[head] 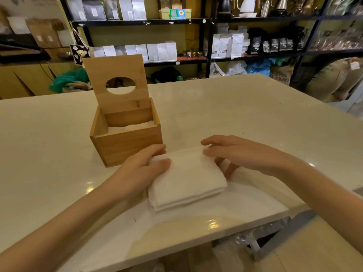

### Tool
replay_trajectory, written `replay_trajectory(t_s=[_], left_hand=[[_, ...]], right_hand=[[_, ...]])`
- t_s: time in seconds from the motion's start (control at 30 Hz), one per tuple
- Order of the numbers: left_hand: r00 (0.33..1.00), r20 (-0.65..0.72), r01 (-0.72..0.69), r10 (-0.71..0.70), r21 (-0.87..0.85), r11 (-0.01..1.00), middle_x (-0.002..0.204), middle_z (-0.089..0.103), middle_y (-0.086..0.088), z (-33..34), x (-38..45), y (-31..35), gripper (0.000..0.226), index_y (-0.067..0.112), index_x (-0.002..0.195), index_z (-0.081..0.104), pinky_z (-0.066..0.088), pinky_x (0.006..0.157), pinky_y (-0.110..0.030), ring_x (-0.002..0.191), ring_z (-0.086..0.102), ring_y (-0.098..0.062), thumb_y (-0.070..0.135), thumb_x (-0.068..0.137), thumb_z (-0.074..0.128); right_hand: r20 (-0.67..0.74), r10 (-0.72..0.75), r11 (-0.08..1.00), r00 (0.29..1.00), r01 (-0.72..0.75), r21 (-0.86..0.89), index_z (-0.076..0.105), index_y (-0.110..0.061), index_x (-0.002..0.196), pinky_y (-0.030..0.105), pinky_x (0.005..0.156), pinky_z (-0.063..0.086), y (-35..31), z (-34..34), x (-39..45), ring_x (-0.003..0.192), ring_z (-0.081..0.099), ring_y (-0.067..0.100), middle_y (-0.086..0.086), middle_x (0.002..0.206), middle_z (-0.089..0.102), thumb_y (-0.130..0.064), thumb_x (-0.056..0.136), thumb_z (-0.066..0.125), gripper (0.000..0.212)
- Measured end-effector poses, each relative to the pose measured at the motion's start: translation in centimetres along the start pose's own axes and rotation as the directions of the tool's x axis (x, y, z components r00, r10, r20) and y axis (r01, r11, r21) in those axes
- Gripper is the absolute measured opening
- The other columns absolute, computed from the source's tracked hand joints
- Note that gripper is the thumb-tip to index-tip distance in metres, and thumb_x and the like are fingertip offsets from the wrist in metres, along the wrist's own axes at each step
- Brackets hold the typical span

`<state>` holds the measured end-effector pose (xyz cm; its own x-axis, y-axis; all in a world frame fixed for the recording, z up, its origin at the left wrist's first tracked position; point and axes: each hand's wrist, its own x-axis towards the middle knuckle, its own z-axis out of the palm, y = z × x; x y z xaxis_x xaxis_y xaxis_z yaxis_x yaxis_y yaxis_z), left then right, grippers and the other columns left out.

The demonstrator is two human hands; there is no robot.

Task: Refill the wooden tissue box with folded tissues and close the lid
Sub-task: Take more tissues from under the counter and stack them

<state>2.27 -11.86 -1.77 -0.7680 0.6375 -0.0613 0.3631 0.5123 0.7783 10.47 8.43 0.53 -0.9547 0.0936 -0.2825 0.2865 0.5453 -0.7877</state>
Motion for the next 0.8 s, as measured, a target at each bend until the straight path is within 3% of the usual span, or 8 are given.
replay_trajectory(t_s=[0.07, 0.17, 0.27, 0.37, 0.47, 0.57, 0.67, 0.8], left_hand=[[0.997, -0.059, 0.041, -0.052, -0.171, 0.984, 0.105, 0.052, 0.029, -0.1, -1.1, 0.0, 0.027, 0.040, 0.117, 0.050, 0.040, 0.068, -0.006, 0.099, 0.051, 0.011, 0.033, 0.091, 0.046], [0.989, -0.102, 0.076, -0.108, -0.278, 0.958, 0.123, 0.043, 0.025, -0.2, -2.7, -0.2, 0.044, 0.038, 0.133, 0.037, 0.031, 0.087, -0.012, 0.112, 0.041, 0.004, 0.034, 0.090, 0.044], [0.984, 0.006, 0.167, -0.176, -0.345, 0.924, 0.126, 0.031, 0.024, 0.2, -3.5, 0.0, 0.056, 0.037, 0.142, 0.019, 0.025, 0.090, -0.015, 0.105, 0.035, 0.005, 0.034, 0.090, 0.042], [0.979, 0.074, 0.206, -0.192, -0.332, 0.921, 0.129, 0.026, 0.024, 0.9, -3.4, 0.2, 0.066, 0.038, 0.143, 0.004, 0.033, 0.077, 0.001, 0.096, 0.039, 0.010, 0.035, 0.090, 0.042], [0.982, 0.098, 0.178, -0.159, -0.236, 0.955, 0.133, 0.025, 0.030, 1.3, -3.4, 0.4, 0.069, 0.041, 0.141, -0.004, 0.031, 0.087, -0.002, 0.113, 0.033, 0.010, 0.039, 0.089, 0.041], [0.988, 0.101, 0.136, -0.119, -0.181, 0.974, 0.105, 0.035, 0.039, 0.5, -3.3, 1.0, 0.047, 0.049, 0.125, 0.017, 0.036, 0.067, 0.007, 0.086, 0.047, 0.024, 0.035, 0.089, 0.044], [0.995, 0.048, 0.083, -0.085, 0.046, 0.996, 0.122, 0.041, 0.023, -1.2, -2.5, 0.7, 0.053, 0.038, 0.137, 0.025, 0.034, 0.088, -0.013, 0.104, 0.044, 0.005, 0.043, 0.088, 0.043], [0.976, 0.179, 0.096, -0.124, 0.157, 0.983, 0.116, 0.049, 0.017, -2.4, -0.9, 1.1, 0.053, 0.031, 0.132, 0.037, 0.042, 0.080, -0.016, 0.095, 0.050, 0.001, 0.042, 0.084, 0.055]], right_hand=[[-0.045, -0.009, 0.999, 0.999, 0.011, 0.053, 0.053, -0.025, 0.116, 0.033, 0.084, 0.052, 0.0, -0.1, 0.1, 0.091, 0.062, 0.014, -0.006, 0.102, 0.062, -0.038, 0.093, 0.042, 0.029], [-0.071, 0.077, 0.930, 0.994, -0.046, 0.364, 0.056, -0.014, 0.118, 0.035, 0.087, 0.051, 0.5, -0.6, -0.1, 0.101, 0.061, 0.019, 0.008, 0.113, 0.064, -0.038, 0.091, 0.045, 0.038], [0.044, 0.111, 0.801, 0.993, -0.115, 0.587, 0.056, -0.011, 0.111, 0.029, 0.079, 0.053, 0.8, -0.4, -0.6, 0.102, 0.062, 0.021, 0.014, 0.114, 0.063, -0.040, 0.082, 0.051, 0.041], [0.127, 0.070, 0.768, 0.989, -0.135, 0.626, 0.058, -0.015, 0.104, 0.029, 0.083, 0.050, 0.7, 0.2, -1.0, 0.106, 0.061, 0.021, 0.007, 0.114, 0.065, -0.043, 0.071, 0.052, 0.043], [0.091, 0.058, 0.868, 0.994, -0.096, 0.487, 0.062, -0.024, 0.097, 0.018, 0.077, 0.054, 0.4, 0.7, -1.1, 0.089, 0.065, 0.005, -0.007, 0.099, 0.068, -0.037, 0.088, 0.047, 0.022], [0.031, 0.034, 0.996, 0.999, -0.036, 0.078, 0.045, -0.030, 0.130, 0.021, 0.091, 0.043, 0.0, 0.1, -0.8, 0.109, 0.054, 0.005, -0.016, 0.118, 0.053, -0.042, 0.082, 0.056, 0.051], [0.093, -0.047, 0.980, 0.995, 0.064, -0.187, 0.032, -0.035, 0.138, 0.017, 0.089, 0.036, -0.9, -0.8, 0.1, 0.120, 0.040, 0.003, -0.018, 0.128, 0.041, -0.041, 0.077, 0.064, 0.068], [0.210, -0.048, 0.934, 0.977, 0.118, -0.336, 0.033, -0.031, 0.137, 0.020, 0.094, 0.035, -1.8, -1.3, 1.8, 0.120, 0.042, 0.006, -0.013, 0.131, 0.044, -0.039, 0.078, 0.065, 0.067]])
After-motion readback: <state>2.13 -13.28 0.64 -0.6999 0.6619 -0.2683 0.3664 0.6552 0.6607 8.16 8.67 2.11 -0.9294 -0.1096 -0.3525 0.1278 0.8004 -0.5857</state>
